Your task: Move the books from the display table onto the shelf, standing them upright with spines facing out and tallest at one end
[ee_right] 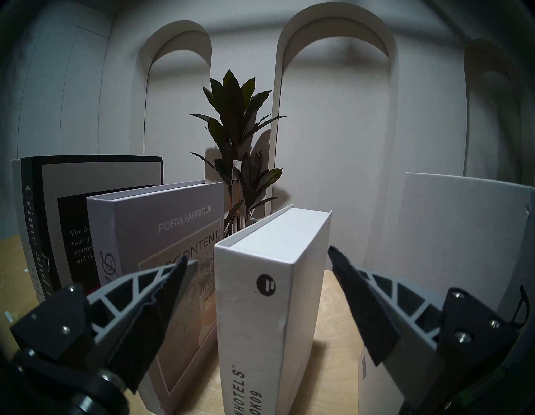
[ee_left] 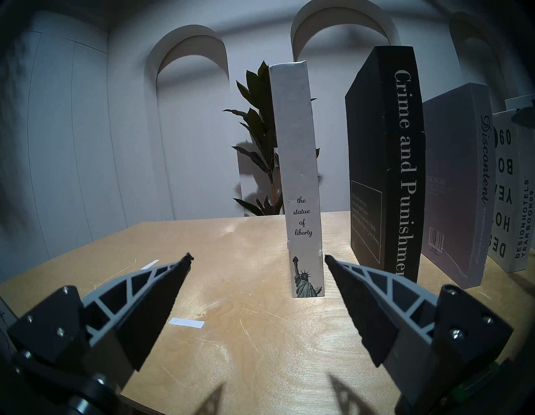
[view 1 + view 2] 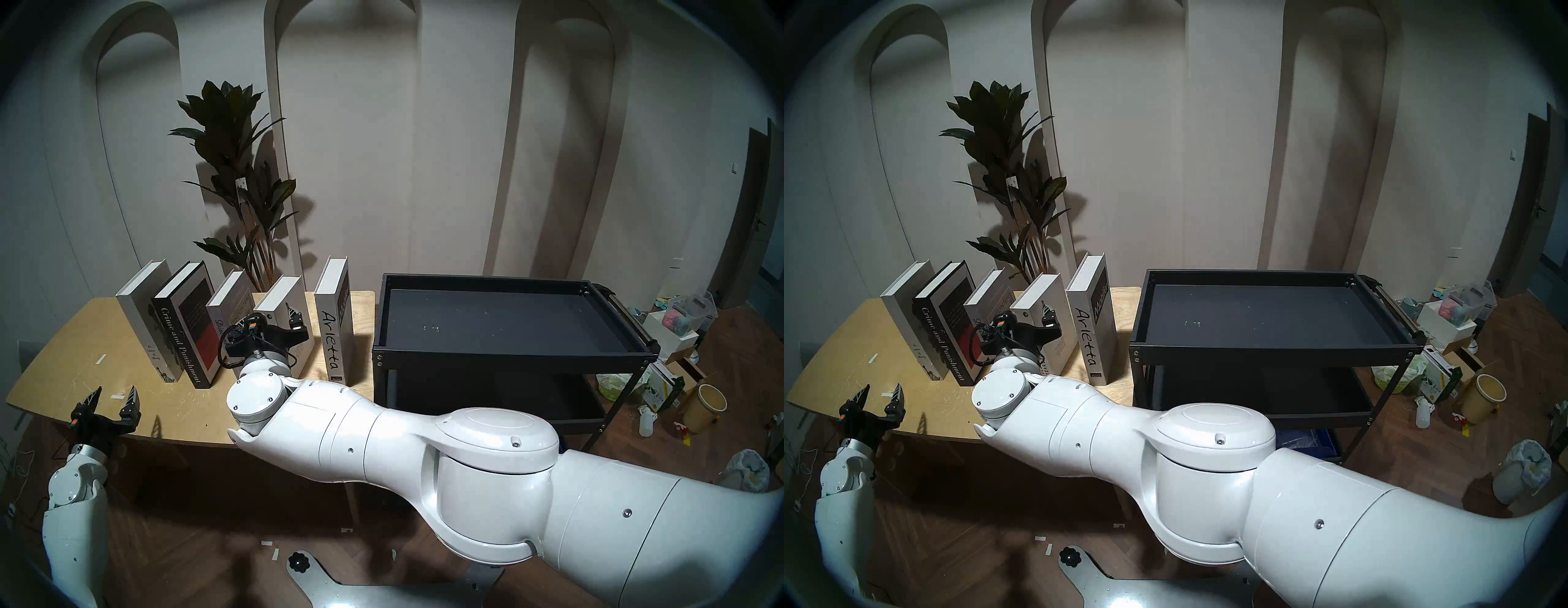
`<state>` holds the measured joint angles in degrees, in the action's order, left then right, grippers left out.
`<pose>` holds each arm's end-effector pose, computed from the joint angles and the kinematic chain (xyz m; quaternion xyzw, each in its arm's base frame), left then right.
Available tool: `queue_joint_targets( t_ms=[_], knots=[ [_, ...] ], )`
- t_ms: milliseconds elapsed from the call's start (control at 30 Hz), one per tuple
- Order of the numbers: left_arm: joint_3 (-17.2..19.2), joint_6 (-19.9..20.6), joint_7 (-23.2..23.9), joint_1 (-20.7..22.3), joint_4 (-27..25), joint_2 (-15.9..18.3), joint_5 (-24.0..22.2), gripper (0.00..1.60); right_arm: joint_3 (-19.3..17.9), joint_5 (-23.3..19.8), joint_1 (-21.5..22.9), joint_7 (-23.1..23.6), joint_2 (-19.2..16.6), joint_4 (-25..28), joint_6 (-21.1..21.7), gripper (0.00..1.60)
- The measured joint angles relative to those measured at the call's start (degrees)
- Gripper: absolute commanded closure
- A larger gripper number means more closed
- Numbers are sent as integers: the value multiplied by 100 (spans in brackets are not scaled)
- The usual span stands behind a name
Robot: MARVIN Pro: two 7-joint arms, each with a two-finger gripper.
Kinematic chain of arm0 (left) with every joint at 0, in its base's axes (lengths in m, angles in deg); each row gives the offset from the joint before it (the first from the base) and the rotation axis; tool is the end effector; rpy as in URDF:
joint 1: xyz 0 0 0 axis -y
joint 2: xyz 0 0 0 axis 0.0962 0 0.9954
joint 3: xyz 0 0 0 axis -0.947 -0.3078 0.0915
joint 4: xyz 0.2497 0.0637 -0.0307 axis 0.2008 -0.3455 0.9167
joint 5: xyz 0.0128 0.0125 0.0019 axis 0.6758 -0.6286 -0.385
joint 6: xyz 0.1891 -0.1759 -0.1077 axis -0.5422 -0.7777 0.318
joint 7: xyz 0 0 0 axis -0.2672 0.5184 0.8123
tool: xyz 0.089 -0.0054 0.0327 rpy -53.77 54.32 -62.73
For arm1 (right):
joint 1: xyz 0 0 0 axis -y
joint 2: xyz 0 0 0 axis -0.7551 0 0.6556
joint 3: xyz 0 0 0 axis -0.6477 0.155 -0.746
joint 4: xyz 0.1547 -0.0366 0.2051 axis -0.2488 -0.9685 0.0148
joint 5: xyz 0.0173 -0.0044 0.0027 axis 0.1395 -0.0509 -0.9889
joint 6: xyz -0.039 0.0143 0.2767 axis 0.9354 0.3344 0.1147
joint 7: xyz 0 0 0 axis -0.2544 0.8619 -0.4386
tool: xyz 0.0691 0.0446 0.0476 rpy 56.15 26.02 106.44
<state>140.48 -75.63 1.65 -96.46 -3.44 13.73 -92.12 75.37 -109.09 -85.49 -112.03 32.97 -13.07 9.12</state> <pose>0.2610 0.3403 -0.3092 -0.6998 -0.0472 -0.7006 0.1310 0.4020 0.3860 -0.2190 -0.7002 -0.1282 -0.6977 0.0802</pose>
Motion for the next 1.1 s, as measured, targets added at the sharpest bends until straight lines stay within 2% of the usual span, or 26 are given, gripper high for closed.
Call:
queue_joint_targets(
  t_ms=[1100],
  knots=[
    [-2, 0, 0, 1, 13, -4, 0, 0, -94, -244, 175, 404, 7, -303, 248, 1]
  ],
)
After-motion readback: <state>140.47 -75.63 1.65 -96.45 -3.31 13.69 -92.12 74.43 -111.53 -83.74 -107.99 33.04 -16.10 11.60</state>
